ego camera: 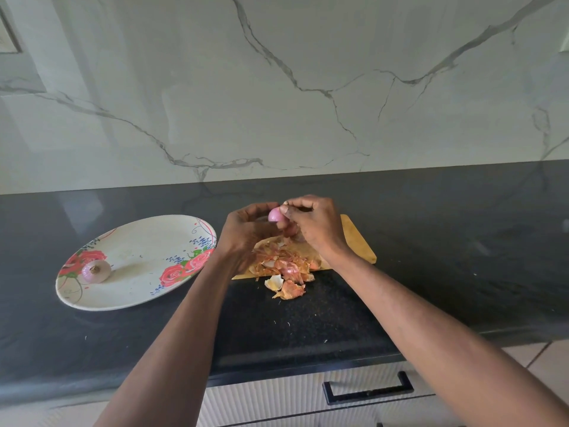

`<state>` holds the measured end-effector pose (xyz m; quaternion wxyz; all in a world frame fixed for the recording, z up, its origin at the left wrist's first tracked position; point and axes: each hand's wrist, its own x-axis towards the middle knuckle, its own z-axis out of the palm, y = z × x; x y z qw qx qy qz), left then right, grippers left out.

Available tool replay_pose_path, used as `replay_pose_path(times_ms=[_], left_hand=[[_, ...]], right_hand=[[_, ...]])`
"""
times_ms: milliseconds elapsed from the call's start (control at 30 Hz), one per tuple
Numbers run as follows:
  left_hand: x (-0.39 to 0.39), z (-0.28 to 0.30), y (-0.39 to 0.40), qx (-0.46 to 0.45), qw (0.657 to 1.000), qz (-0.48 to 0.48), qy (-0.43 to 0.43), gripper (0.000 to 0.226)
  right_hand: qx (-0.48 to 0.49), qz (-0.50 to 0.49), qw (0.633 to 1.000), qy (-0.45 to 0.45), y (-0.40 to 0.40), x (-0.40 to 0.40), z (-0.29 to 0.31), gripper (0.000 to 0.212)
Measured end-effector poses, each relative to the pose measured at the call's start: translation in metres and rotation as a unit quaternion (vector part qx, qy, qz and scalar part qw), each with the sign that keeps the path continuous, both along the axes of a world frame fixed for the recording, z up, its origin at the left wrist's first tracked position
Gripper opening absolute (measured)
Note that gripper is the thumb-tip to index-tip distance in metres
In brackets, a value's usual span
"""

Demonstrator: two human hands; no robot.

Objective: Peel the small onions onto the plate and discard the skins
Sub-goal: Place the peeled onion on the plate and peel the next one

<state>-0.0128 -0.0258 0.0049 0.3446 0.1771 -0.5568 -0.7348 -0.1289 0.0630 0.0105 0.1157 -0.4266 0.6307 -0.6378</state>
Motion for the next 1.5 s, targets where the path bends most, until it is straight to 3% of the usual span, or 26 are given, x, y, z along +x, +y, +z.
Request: replay_pose_path(times_ms=[267, 433, 633, 833, 1100, 1500], left_hand=[[-0.003, -0.009, -0.009, -0.113, 0.991, 0.061, -0.026, 0.042], [-0.005, -0.014, -0.012, -0.176, 0.980, 0.085, -0.043, 0.041], [-0.005, -0.015, -0.013, -0.182, 0.979, 0.085, -0.044, 0.042], [-0.002, -0.015, -0.011, -0.192, 0.978, 0.054, -0.056, 0.035], [0.001, -0.009, -0.008, -0.109, 0.994, -0.009, 0.001, 0.033], [0.005, -0.001, -0.013, 0.045, 0.996, -0.061, 0.040, 0.036]], right_hand=[[0.008, 0.004, 0.999, -0.047, 0.001, -0.003, 0.004, 0.006], [0.033, -0.023, 0.998, 0.040, 0.001, -0.001, 0.006, 0.008], [0.029, -0.010, 0.999, 0.010, 0.003, -0.003, 0.006, 0.004], [0.026, -0.019, 0.996, 0.087, 0.003, -0.002, 0.003, 0.010], [0.007, -0.075, 0.984, 0.161, -0.005, -0.003, 0.001, 0.013], [-0.007, -0.005, 0.999, -0.052, -0.005, -0.009, 0.005, 0.013]])
